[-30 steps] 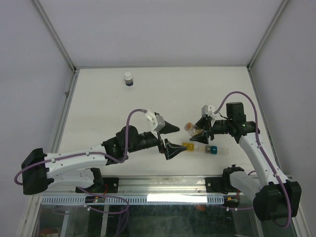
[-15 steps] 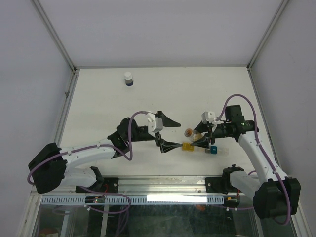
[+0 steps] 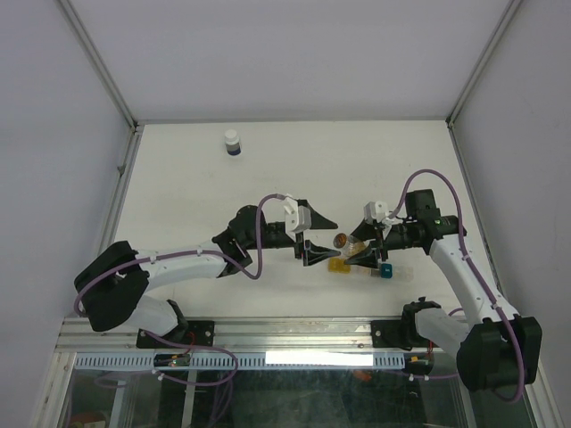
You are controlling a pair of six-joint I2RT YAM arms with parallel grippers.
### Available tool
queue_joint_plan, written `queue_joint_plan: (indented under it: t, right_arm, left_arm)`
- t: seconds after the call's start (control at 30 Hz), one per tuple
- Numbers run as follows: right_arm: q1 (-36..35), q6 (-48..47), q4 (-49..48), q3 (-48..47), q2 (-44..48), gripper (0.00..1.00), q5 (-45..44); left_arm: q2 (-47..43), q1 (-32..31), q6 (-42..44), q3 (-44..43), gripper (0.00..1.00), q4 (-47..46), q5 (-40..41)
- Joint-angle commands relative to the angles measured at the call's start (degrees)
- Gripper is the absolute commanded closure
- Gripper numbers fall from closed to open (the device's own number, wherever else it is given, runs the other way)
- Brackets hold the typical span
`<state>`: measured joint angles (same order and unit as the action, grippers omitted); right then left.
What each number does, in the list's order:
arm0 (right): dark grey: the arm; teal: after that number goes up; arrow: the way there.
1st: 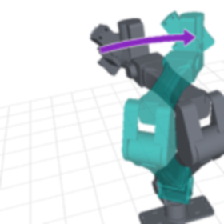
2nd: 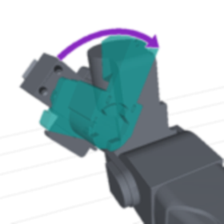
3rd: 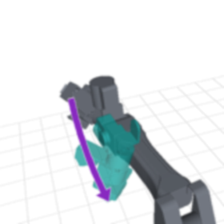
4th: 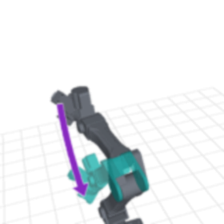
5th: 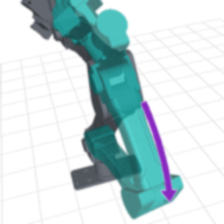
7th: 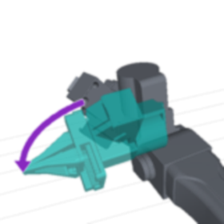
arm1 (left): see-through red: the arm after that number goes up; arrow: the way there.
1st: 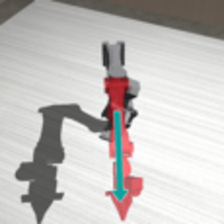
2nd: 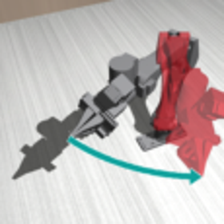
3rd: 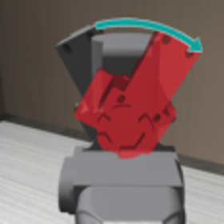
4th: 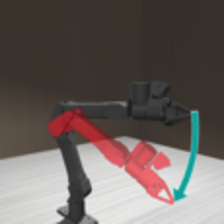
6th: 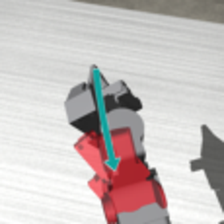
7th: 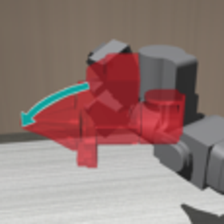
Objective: Sort the pills into containers
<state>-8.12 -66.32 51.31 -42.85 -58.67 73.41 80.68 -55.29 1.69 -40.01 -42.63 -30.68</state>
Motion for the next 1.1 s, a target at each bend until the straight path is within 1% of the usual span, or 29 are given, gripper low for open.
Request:
queue_joint_plan:
  t: [0.0,0.13,0.4,0.57,0.63,0.77,0.97,1.07]
  right_arm:
    - [0.1,-1.0,-0.4,-2.7,-0.1,1.0,2.5]
    - [0.1,-0.7,-0.5,-2.7,-0.1,1.0,2.5]
    - [0.1,-0.4,-0.6,-2.6,-0.1,1.0,2.6]
    - [0.1,-0.3,-0.7,-2.5,0.0,1.0,2.6]
    - [0.0,-0.2,-0.8,-2.6,0.0,1.0,2.5]
    - [0.0,0.3,-1.0,-2.6,0.2,1.0,2.4]
    - [0.0,0.8,-1.4,-2.5,0.4,1.0,2.5]
    - [0.0,1.0,-1.5,-2.4,0.6,1.0,2.5]
  left_arm:
    - [0.8,-0.1,-0.8,-3.0,0.35,-5.0,-2.2]
    - [2.9,-0.2,-1.8,-3.4,0.43,-5.8,-3.5]
    - [4.0,-0.5,-2.2,-3.6,0.45,-5.8,-4.3]
    - [4.7,-0.8,-2.9,-4.4,0.58,-5.8,-4.7]
    - [4.8,-1.0,-3.4,-4.8,0.61,-5.6,-4.7]
    - [4.5,-1.4,-3.5,-4.7,0.61,-4.1,-4.4]
    - [4.3,-1.4,-3.5,-4.9,0.57,-1.6,-2.5]
    - [4.7,-1.4,-3.8,-5.7,0.57,-0.8,-2.5]
